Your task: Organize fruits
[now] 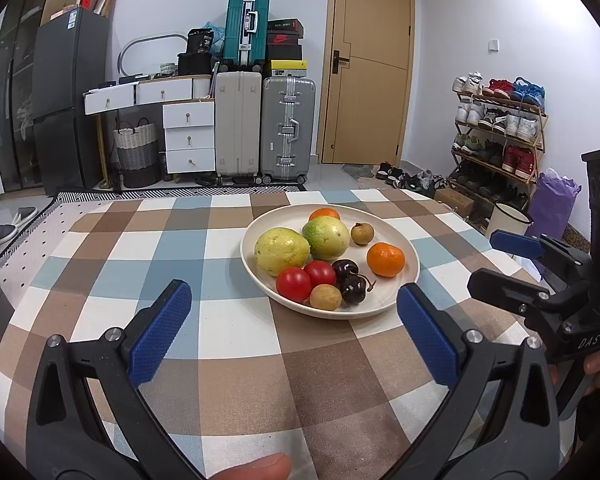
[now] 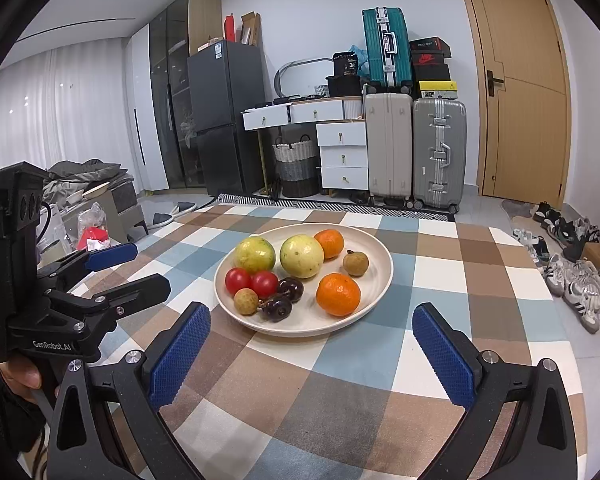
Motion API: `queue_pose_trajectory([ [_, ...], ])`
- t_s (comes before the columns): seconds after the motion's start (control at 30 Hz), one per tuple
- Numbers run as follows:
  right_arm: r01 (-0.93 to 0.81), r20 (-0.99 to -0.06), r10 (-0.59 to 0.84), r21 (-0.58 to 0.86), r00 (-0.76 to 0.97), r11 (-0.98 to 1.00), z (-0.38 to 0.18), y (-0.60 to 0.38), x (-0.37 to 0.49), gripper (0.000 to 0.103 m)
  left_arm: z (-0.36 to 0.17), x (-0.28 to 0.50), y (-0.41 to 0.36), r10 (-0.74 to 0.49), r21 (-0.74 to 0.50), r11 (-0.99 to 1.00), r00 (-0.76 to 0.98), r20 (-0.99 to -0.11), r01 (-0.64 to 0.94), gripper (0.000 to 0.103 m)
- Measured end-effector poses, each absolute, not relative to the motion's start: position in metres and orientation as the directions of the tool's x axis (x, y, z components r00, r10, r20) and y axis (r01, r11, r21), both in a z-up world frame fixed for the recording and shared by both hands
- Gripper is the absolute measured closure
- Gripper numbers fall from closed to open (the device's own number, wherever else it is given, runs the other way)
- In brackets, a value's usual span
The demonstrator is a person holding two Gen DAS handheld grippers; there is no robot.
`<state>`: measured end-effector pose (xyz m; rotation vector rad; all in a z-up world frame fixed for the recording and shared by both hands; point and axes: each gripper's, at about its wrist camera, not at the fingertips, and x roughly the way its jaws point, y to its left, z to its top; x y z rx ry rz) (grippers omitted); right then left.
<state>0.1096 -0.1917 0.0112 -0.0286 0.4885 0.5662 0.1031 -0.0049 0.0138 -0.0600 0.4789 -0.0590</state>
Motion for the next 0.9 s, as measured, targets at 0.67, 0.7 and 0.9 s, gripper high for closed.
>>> queue_pose_trajectory([
  [0.67, -0.524, -0.454, 0.509, 0.105, 0.731, 0.845, 0.0102, -0.1915, 0.1097, 0.0, 0.0143, 0.1033, -0.0048, -0.072, -0.073, 0.996, 0.886, -0.457, 0.043, 0.0],
  [0.7, -0.525, -0.454, 0.51, 0.105, 0.73, 0.845, 0.0101, -0.1915, 0.1098, 0.0, 0.0142, 0.1033, -0.0049, -0.072, -0.073, 0.996, 0.886, -0.457, 0.043, 0.0],
  [0.9, -0.524, -0.455, 0.509, 0.105, 0.731, 0.845, 0.0102, -0.1914, 0.1099, 0.0, 0.0139, 0.1031, -0.005, -0.072, -0.072, 0.996, 0.886, -0.457, 0.043, 0.0],
])
